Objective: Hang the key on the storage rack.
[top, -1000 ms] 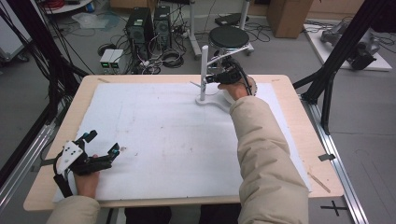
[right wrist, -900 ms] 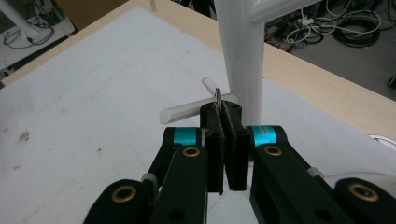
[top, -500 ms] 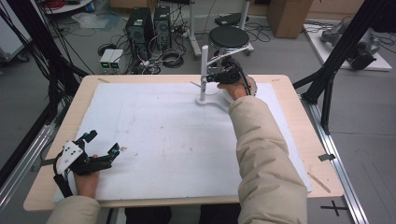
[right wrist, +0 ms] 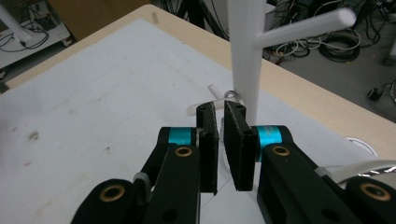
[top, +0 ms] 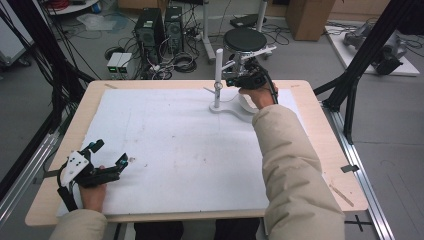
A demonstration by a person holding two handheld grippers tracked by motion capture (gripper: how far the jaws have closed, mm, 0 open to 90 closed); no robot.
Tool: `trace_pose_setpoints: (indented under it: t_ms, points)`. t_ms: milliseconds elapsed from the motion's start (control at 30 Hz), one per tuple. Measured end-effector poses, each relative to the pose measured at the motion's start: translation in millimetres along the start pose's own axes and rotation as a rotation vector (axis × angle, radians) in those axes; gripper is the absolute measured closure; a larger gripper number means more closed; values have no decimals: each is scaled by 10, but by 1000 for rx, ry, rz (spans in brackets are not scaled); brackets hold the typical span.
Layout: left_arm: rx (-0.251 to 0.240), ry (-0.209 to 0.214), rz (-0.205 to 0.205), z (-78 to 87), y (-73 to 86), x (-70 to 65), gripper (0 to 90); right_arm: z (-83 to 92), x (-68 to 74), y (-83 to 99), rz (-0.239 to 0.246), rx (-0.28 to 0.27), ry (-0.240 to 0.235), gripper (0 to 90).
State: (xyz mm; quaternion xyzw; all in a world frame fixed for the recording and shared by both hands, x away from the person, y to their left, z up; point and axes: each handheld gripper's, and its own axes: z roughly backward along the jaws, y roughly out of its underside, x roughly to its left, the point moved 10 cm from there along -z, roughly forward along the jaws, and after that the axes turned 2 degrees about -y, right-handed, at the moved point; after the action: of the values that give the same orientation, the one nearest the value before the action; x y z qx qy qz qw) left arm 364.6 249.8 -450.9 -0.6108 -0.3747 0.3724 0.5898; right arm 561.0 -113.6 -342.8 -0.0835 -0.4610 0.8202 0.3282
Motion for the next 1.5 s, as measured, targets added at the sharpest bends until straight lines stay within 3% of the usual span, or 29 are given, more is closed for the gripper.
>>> trace_pose_setpoints:
  t_ms: [233, 333, 400, 467, 533, 600, 700, 733, 800, 900, 1100, 1300, 1400, 1500]
  points:
    - [2, 2, -6, 2, 2, 0, 17, 501, 205, -72, 66, -58, 2, 728]
    - [3, 2, -6, 2, 3, -1, 17, 711, 276, -6, 83, -109, -15, 651]
    - [3, 3, -6, 2, 3, -3, 17, 820, 281, 106, 84, -115, -20, 584]
    - [3, 3, -9, 4, 3, -2, 17, 922, 269, 227, 98, -136, -11, 477]
    - [3, 3, -7, 2, 3, -3, 17, 1003, 240, 358, 96, -156, 10, 290]
    - [3, 1, -8, 0, 2, 0, 17, 1051, 186, 494, 125, -173, 53, 106]
    - [3, 2, -6, -1, 3, -2, 17, 1114, 187, 703, 144, -199, 54, 83]
    - [4, 3, -5, -2, 4, -1, 17, 1134, 205, 759, 142, -213, 45, 13]
    - [7, 2, -6, -1, 6, 0, 17, 1163, 232, 861, 153, -246, 38, 4]
    - [4, 3, -5, -2, 4, -3, 17, 1217, 241, 1011, 176, -295, 69, 4]
    - [2, 3, -8, 3, 2, -6, 17, 1318, 289, 1364, 146, -382, 54, 4]
    - [-5, 2, -16, 10, -3, -10, 17, 1353, 280, 1749, 94, -525, 54, 4]
    - [-5, 3, -13, 12, -3, -9, 17, 1294, 251, 1924, 76, -519, 76, 4]
    - [-6, 1, -16, 11, -4, -9, 17, 1204, 222, 2027, 95, -505, 99, 4]
